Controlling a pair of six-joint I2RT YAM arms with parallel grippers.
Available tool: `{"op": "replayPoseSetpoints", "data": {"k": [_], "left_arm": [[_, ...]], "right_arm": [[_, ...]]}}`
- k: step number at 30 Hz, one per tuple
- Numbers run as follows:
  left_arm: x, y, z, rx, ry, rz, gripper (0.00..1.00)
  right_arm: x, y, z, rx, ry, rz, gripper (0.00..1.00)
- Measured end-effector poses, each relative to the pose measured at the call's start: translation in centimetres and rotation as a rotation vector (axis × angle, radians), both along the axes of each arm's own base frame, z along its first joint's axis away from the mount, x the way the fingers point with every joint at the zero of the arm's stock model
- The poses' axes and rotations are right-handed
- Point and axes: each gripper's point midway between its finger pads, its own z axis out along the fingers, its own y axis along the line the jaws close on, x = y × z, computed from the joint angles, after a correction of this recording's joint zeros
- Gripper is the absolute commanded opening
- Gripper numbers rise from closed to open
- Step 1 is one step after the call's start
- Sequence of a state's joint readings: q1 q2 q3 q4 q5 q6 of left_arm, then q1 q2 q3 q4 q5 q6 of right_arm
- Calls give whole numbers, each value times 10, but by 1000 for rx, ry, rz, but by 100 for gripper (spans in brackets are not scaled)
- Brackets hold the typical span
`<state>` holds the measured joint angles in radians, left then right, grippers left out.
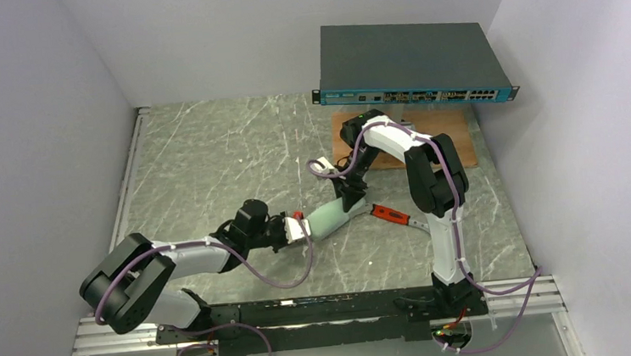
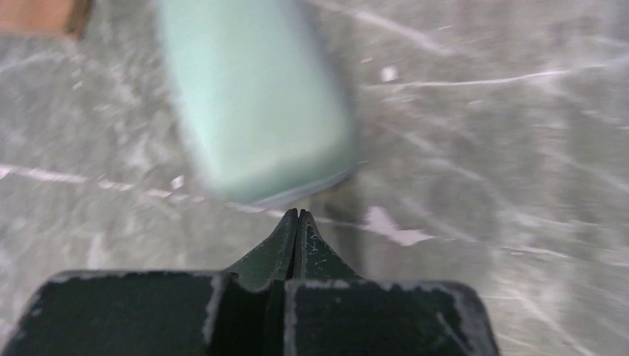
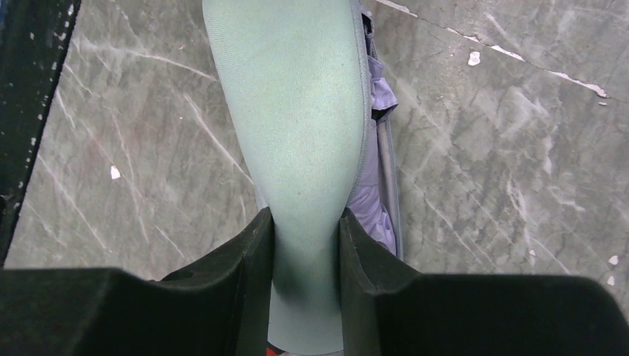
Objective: Open the umbrella
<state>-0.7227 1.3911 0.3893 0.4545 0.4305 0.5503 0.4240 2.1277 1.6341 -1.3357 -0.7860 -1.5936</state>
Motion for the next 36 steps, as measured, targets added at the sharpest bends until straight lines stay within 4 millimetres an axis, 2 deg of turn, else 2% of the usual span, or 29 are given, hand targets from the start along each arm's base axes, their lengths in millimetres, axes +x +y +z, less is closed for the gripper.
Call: {"op": "replayPoseSetpoints", "data": {"k": [5,11,14,15,18,23,28,36], "left_arm": [[-33,-15,-3,-22,38,-121,0],[-51,-16,-1,-45,87,-133,1],[-48,-13,8,-69,88,-98,37],[-44,-12,12,-76,78,-84,45],[-29,-3,18,-82,66,-22,58],[-17,2,15,-57,22,0,59],[-10,3,-2,-5,16,-16,55],[-2,-13,0,-13,-6,-85,45]], "right_arm": [[2,2,1,1,32,-63,0],[4,4,1,4,49,-102,0],[1,3,1,27,36,-80,0],[-1,2,1,36,28,-66,0],[-7,-2,2,68,-24,-4,0],[-12,-6,1,95,-80,80,0],[-18,-10,0,124,-130,150,0],[-20,-11,0,132,-158,190,0]]}}
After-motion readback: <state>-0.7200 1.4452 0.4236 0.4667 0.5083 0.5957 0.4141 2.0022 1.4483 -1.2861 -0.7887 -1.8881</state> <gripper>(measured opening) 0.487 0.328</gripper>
